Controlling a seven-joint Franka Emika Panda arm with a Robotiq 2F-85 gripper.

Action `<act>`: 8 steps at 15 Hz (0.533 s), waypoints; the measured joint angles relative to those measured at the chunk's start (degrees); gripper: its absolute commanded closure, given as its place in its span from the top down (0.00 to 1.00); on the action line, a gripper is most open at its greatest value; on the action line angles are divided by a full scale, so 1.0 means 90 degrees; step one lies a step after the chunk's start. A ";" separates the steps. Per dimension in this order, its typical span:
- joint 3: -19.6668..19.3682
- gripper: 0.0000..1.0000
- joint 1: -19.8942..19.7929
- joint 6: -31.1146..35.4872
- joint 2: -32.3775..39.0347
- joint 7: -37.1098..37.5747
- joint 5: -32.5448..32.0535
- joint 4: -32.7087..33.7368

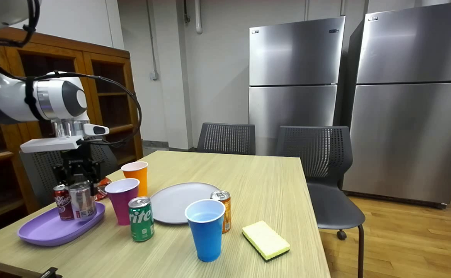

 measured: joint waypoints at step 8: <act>-0.0055 0.39 0.0048 -0.0049 0.0233 0.0000 0.0000 0.0227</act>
